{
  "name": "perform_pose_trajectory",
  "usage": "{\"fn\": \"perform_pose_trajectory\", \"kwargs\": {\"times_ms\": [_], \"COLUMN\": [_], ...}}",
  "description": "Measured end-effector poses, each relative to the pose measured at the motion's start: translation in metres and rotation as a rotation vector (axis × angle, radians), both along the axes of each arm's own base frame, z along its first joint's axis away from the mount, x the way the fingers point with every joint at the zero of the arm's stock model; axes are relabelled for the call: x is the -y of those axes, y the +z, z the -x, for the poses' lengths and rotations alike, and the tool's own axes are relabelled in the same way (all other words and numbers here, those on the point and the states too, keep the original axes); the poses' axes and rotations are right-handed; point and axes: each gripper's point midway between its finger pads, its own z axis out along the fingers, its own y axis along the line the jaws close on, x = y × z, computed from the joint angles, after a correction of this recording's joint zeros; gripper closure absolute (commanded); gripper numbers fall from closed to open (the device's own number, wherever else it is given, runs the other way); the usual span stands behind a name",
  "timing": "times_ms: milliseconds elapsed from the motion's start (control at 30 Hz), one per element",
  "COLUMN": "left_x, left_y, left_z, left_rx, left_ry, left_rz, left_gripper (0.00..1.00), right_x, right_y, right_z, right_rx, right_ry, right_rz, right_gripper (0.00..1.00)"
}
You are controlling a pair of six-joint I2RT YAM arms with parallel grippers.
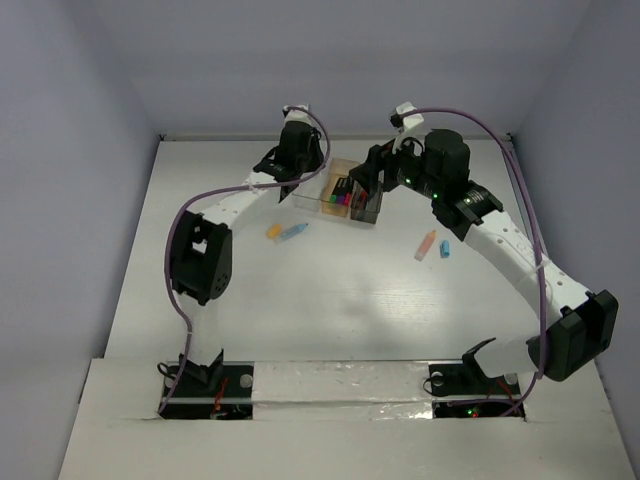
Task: Sort the stationery into containers
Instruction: Place the pen in the storage box.
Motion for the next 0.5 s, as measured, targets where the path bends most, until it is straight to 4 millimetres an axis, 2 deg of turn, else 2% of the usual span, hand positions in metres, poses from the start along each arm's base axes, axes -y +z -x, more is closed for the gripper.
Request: {"fn": "perform_pose_trajectory", "kwargs": {"times_ms": [133,200,300,433,500], "left_x": [0.009,0.01,0.01,0.012,0.01], "left_y": [-0.051,-0.069,-0.081,-0.082,-0.083], "left_z": [-0.001,0.002,0.004,0.0,-0.004], "left_rx": [-0.096,-0.132,-0.157,-0.151,-0.147], "left_ry": [-0.062,-0.086,-0.108,-0.122,-0.119], "left_rz": [-0.055,-0.077,-0.102,-0.12,-0.129], "left_gripper": [1.0,1.0,1.0,1.0,0.95], "right_x": [0.002,0.003,0.003,0.004,0.005], "right_y": [0.0,0.0,0.0,0.0,0.0], "right_z": [-0.002,-0.003,-0.003,-0.004,-0.005], "right_rx": [0.001,0.002,0.002,0.002,0.003], "right_ry": [-0.015,-0.021,-0.025,-0.03,-0.036], "right_rz": [0.003,0.004,0.004,0.005,0.006], "right_gripper": [0.32,0.32,0.32,0.31,0.31]}}
